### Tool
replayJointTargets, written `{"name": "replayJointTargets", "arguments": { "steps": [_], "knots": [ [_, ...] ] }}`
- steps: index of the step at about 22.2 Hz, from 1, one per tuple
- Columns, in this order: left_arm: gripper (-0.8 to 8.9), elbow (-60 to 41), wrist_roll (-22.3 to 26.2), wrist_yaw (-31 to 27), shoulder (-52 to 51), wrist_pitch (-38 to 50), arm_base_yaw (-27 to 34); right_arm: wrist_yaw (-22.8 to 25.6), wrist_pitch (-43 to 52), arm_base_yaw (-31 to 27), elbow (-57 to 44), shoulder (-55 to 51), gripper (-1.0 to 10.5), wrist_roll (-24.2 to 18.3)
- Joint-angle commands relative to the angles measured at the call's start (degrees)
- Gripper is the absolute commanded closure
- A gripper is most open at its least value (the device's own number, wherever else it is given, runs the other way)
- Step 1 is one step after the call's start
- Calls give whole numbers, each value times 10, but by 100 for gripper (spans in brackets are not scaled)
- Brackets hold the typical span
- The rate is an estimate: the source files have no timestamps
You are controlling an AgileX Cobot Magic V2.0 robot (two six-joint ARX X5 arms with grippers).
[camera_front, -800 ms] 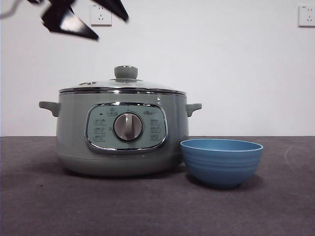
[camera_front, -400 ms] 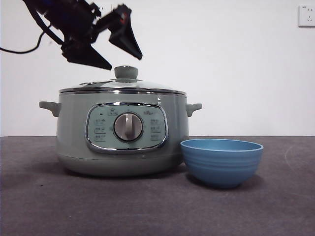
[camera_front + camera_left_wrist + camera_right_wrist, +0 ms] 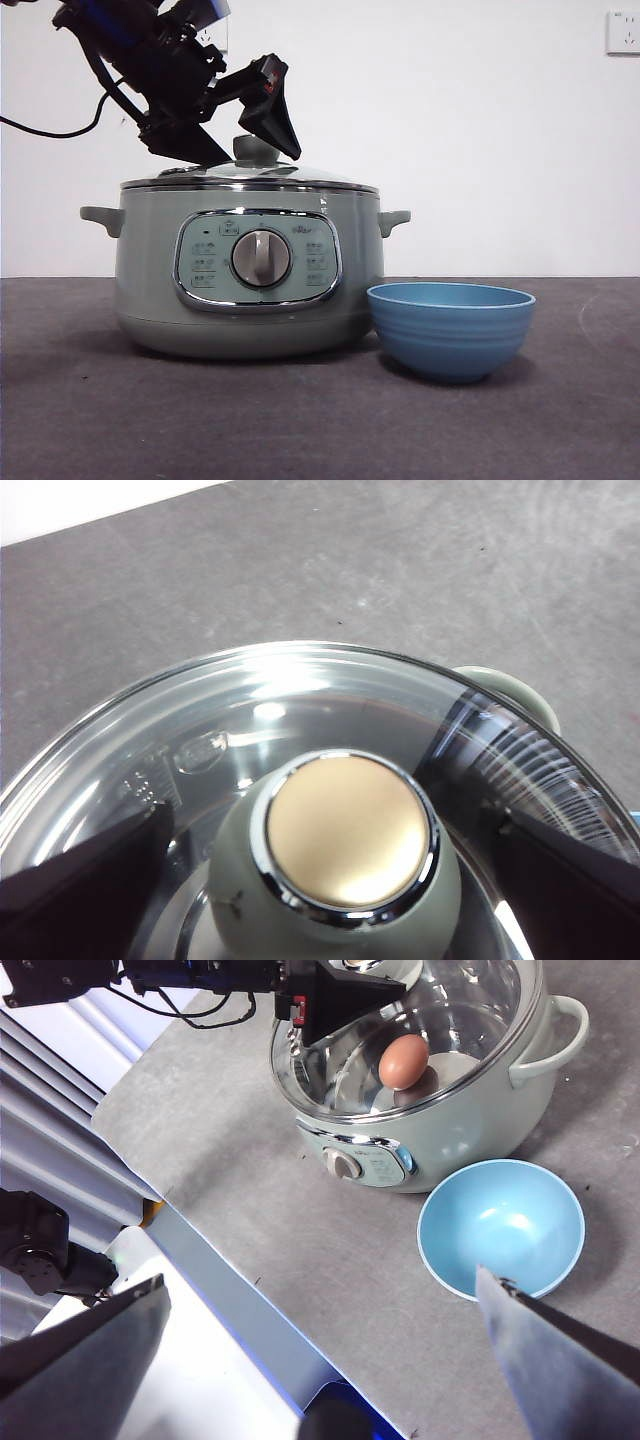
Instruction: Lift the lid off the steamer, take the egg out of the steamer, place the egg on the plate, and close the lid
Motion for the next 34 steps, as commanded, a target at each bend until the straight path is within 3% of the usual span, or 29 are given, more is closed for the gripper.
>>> {"name": "replayJointTargets", "arguments": {
  "steps": [1,3,5,16,20,27,34],
  "knots": [
    [376,1,3,-3,7,5,-6,1,2,1,2,1,379,1],
    [644,1,2,-2,7,4,-8,2,2,1,2,1,379,1],
    [825,1,2,-1,7,3,-9,2,2,1,2,1,379,1],
    [826,10,0,1,2,-1,-9,4,2,1,2,1,380,1],
    [826,26,0,0,-20,-4,-9,33,2,1,2,1,380,1],
    [826,37,0,0,-84,-22,-9,32,20,1,2,4,380,2],
    [826,37,0,-5,-239,-137,-9,32,136,21,2,46,379,78]
  ]
}}
